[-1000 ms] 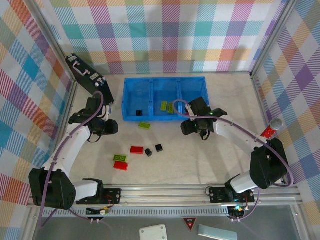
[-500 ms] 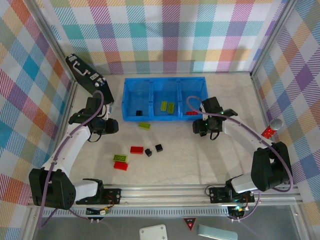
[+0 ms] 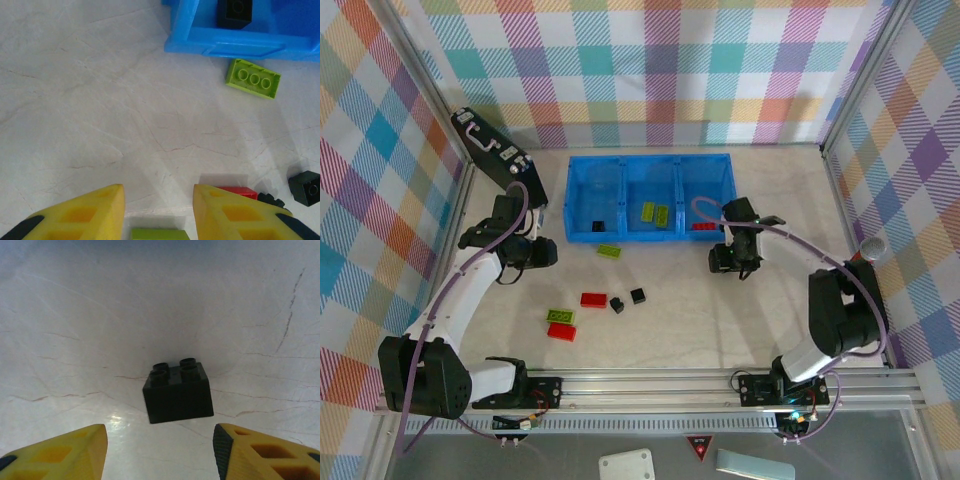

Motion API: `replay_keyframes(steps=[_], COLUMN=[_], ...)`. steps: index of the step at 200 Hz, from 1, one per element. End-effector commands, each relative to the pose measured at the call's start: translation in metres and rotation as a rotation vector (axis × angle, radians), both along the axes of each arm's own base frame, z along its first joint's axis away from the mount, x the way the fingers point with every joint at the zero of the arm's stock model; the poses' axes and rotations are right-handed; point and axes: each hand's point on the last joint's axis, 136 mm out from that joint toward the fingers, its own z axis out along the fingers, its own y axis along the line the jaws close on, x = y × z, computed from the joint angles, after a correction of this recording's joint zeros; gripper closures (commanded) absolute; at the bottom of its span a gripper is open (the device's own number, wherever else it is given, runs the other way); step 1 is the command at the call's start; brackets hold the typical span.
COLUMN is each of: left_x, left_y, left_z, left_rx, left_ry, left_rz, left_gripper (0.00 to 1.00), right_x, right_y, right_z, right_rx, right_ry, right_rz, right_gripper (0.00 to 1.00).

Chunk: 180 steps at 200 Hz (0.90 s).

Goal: Sort the legos into containers by color
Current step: Pick up the lego from the middle-right of the table.

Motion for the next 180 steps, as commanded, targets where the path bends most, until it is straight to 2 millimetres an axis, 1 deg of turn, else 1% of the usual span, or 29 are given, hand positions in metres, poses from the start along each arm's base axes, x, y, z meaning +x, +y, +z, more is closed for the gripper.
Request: replay_keyframes(steps=[1, 40, 79, 121, 147, 180], left_x=[-0.001, -0.001, 0.000, 0.000, 0.000, 0.000], left_y=[-0.004, -0.004, -0.004, -0.004, -0.004, -0.004], left_z=[-0.005, -0.006, -0.006, -0.005, -0.004, -0.002], left_rx=[0.008, 0.009, 0.010, 0.012, 0.011, 0.012], left_ry=[0.006, 0.006, 0.007, 0.003, -0.002, -0.009], left_rz=[-0.032, -0.032, -0.032, -0.031, -0.032, -0.033], left_gripper=[0.60, 0.60, 0.60, 0.60, 0.60, 0.60], right_x=[0.012, 0.014, 0.019, 0.018, 0.017, 0.017], right_y=[-0.007, -0.007, -0.006, -0.007, -0.005, 0.000], right_z=[0.003, -0.002, -0.002, -0.004, -0.002, 0.007], right_rx=[-0.044, -0.058, -0.061, -0.064, -0.055, -0.027], right_ry=[-0.020, -0.009, -0.009, -0.001, -0.001, -0.008], right_rz=[0.003, 0.013, 0.020, 0.022, 0.021, 0.022], right_gripper=[0.42, 0.45, 0.50, 0.55, 0.58, 0.59])
